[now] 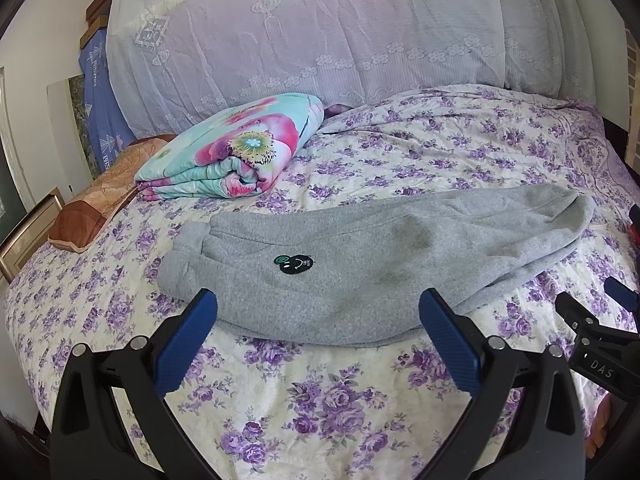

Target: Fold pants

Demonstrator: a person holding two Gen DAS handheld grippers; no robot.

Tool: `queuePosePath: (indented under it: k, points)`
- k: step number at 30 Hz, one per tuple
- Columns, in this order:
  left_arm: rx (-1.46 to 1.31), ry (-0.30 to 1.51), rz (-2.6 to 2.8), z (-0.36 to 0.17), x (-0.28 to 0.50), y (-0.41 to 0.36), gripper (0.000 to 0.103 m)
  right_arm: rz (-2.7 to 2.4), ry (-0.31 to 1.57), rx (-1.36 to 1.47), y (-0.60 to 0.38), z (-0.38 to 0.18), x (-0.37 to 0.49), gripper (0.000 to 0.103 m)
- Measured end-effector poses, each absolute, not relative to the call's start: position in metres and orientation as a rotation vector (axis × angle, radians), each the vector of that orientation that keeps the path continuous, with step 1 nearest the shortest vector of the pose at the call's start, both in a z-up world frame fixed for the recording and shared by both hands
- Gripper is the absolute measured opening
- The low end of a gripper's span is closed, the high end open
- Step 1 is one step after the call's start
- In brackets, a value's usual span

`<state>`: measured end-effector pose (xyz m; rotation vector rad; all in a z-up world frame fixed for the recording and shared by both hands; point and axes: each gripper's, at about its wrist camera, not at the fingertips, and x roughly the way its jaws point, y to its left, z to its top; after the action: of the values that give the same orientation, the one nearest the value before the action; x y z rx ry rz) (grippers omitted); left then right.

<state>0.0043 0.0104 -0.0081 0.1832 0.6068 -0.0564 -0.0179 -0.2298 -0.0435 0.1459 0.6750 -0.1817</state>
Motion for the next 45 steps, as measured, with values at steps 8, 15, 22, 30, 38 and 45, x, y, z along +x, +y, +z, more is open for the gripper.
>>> queuePosePath:
  k: [8,15,22,30,38,45]
  points:
    - [0.185,0.606,-0.057,-0.0081,0.0043,0.0107,0.099,-0.185,0.677,0.15,-0.2308,-0.0442,-0.0181,0.099]
    - [0.183,0.609,-0.057,-0.0102,0.0044,0.0113,0.099,-0.181,0.677,0.149,-0.2315,-0.0449,-0.0177,0.099]
    - [0.183,0.611,-0.057,-0.0122,0.0031,0.0115,0.099,-0.18,0.678,0.15,-0.2321,-0.0477,-0.0179,0.099]
    - [0.182,0.613,-0.058,-0.012,0.0037,0.0116,0.099,-0.18,0.678,0.152,-0.2318,-0.0466,-0.0172,0.099]
    - [0.181,0.613,-0.058,-0.0117,0.0041,0.0117,0.099,-0.18,0.679,0.151,-0.2319,-0.0464,-0.017,0.099]
    - [0.181,0.613,-0.058,-0.0111,0.0047,0.0116,0.099,-0.178,0.68,0.155,-0.2318,-0.0457,-0.0173,0.099]
